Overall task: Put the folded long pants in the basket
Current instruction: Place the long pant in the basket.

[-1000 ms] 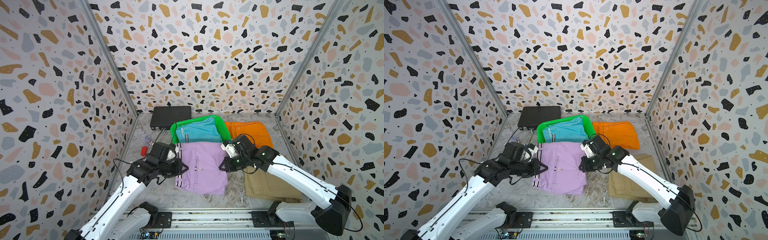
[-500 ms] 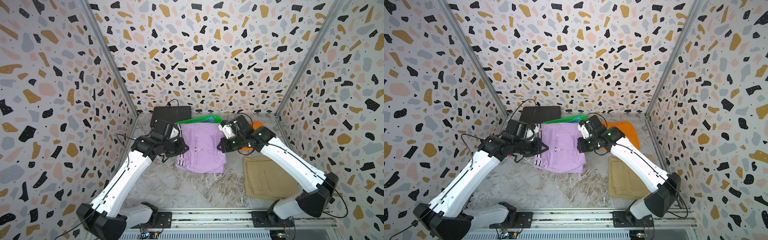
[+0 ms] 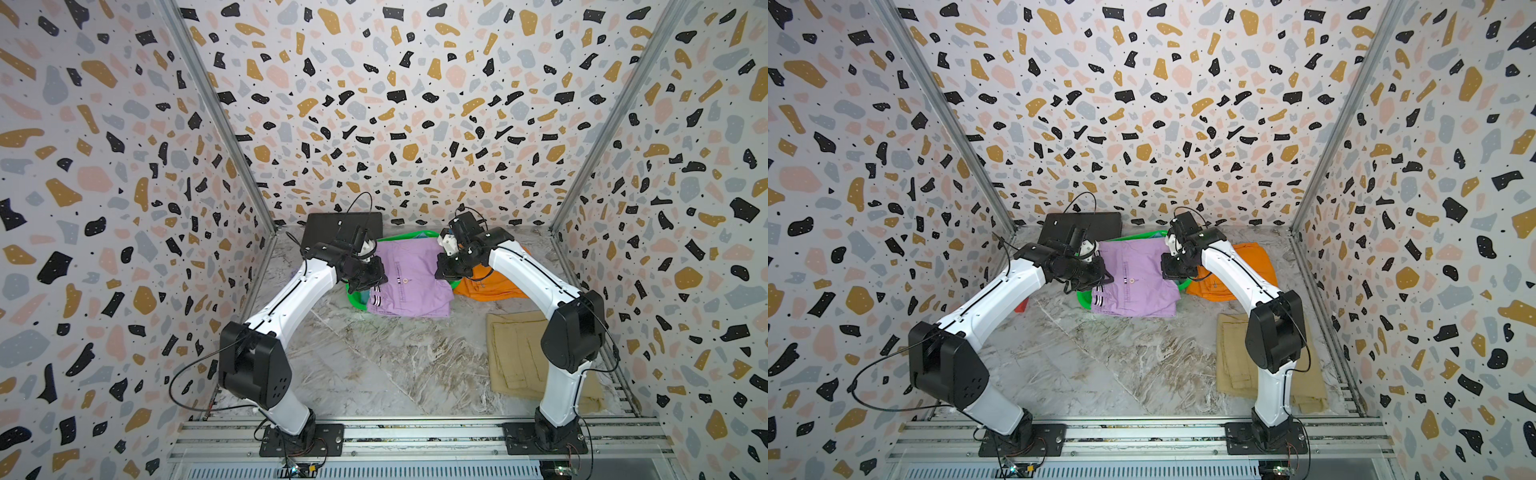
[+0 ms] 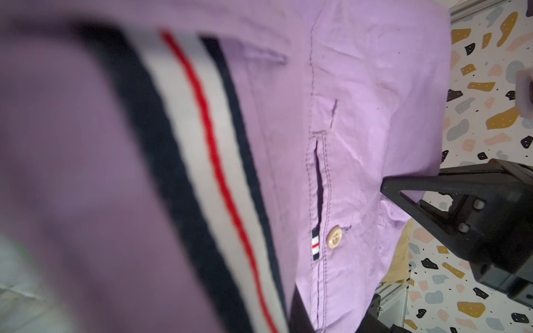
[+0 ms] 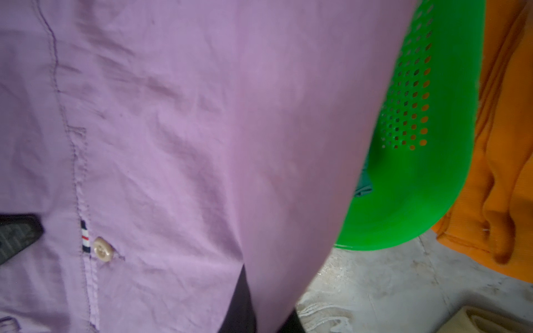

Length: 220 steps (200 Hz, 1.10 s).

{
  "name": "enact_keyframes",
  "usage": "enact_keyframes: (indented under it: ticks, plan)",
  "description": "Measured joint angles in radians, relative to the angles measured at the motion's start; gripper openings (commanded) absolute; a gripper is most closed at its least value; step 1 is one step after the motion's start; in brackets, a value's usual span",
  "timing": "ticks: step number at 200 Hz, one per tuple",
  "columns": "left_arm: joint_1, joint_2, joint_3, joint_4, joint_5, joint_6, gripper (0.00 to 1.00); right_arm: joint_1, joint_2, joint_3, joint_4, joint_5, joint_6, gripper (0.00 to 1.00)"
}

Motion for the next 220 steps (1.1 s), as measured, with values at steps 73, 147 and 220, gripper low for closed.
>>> enact_keyframes:
  ticks: [73, 147, 220]
  plan:
    - [0.028, 0.155, 0.071, 0.045, 0.014, 0.000, 0.00, -0.032, 0.170, 0.229, -0.058, -0.007, -0.043, 0.00]
    - [0.101, 0.272, 0.205, 0.086, 0.014, 0.009, 0.00, -0.047, 0.399, 0.590, -0.082, -0.025, -0.072, 0.00]
    - [0.117, 0.405, 0.169, 0.102, 0.026, -0.004, 0.00, -0.051, 0.512, 0.482, -0.062, -0.019, -0.079, 0.00]
